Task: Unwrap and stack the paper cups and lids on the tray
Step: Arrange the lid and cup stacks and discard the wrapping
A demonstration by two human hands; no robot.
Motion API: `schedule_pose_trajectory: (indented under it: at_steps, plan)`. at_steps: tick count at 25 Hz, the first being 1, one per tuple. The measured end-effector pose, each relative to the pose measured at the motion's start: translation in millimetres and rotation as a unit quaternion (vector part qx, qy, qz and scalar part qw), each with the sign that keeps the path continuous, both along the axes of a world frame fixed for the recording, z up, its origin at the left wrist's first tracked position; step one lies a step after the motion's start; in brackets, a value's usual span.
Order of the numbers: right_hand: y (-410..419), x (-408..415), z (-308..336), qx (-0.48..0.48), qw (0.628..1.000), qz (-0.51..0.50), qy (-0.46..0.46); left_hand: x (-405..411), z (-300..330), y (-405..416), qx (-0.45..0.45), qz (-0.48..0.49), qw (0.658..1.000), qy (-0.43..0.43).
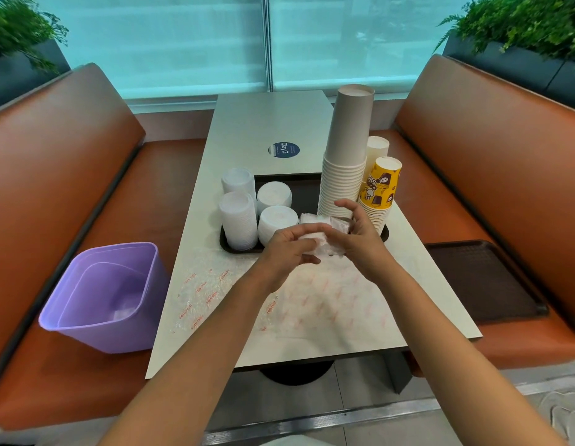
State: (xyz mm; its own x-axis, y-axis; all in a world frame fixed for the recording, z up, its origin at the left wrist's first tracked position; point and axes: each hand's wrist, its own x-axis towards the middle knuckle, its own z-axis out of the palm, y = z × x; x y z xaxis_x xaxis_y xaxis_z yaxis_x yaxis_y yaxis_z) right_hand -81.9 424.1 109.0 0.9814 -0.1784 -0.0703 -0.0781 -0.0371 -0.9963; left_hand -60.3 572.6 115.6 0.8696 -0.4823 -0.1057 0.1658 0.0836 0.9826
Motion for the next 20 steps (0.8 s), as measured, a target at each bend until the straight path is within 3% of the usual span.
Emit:
schedule_pose_trajectory:
  at_steps: [2,6,16,20]
  plan:
    - [-1,-1,0,0.025,0.999,0.024,-0.012,1,-1,-3,-0.008,0.047,0.998,0.033]
    - [-5,-8,4,0.042,0.995,0.084,-0.021,4,-5,-8,0.014,0.112,0.994,0.011]
    - [-28,-19,0,0.08,0.995,0.04,0.036,-8,-6,-24,-0.016,0.074,0.997,0.025]
    - [-26,-22,-7,0.047,0.997,0.057,0.03,-20,-8,-22,0.025,0.073,0.997,0.02]
